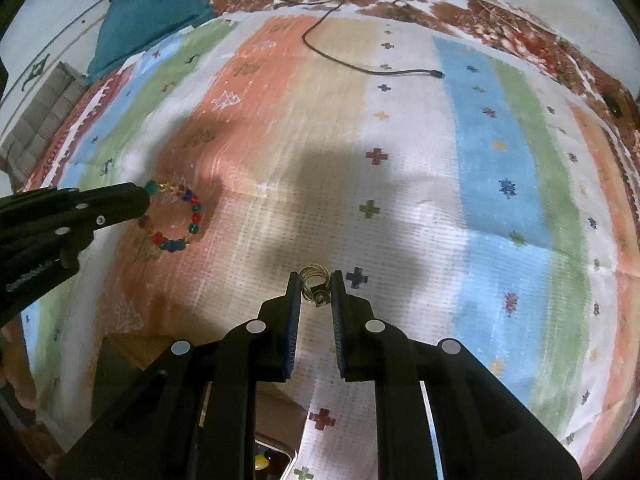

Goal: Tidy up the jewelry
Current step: 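Grasp the multicolour bracelet with the left gripper while the right gripper grasps the gold charm, then carry the multicolour bracelet and gold charm over the tin with both grippers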

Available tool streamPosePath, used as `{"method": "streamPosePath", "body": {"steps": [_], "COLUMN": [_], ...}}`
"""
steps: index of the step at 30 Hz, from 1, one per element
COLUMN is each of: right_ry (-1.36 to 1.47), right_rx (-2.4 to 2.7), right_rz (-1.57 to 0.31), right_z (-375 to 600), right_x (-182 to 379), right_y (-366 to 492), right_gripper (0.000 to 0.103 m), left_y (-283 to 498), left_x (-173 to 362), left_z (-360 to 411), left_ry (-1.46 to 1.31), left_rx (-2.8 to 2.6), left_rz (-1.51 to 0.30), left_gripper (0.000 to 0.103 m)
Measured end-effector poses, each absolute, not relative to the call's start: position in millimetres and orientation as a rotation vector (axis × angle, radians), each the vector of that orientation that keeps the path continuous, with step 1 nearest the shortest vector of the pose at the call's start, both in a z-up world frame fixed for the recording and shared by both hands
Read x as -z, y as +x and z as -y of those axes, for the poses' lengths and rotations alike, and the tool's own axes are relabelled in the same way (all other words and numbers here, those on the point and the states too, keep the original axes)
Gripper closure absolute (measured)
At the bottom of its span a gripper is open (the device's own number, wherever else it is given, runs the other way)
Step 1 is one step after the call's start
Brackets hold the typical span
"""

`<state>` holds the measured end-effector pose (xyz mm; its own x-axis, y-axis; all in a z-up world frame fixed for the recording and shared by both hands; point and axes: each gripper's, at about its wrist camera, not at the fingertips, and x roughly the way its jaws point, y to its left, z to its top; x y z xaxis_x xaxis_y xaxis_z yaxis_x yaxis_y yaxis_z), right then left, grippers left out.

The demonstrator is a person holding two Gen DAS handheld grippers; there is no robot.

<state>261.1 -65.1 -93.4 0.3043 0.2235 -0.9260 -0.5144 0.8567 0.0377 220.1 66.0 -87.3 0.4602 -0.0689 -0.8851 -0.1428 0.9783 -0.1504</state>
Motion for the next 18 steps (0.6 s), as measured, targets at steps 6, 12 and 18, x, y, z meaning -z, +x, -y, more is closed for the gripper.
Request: {"method": "streamPosePath", "body": {"steps": [6,12,18], "right_ry": [-0.279,-0.249,-0.216], "right_rx": [-0.481,-0.473,-0.478], "right_rz": [-1.137,-1.110,-1.079], "right_z": [69.2,75.7,83.8], "right_x": [85.1,74.1,62.7], "right_y": [258.1,250.3,242.7], "right_gripper": [0.087,0.087,0.087], "left_y": [212.5,206.3,200.1], "left_x": [74.4,60.6,50.2], "left_z": [-55.7,-45.1,-36.9], "left_ry": [-0.210,-0.191,-0.168], "left_rx": [-0.019,0.000,0.007], "left_rz": [-1.068,-1.030,-1.003], "left_gripper": [0.094,0.094,0.094]}}
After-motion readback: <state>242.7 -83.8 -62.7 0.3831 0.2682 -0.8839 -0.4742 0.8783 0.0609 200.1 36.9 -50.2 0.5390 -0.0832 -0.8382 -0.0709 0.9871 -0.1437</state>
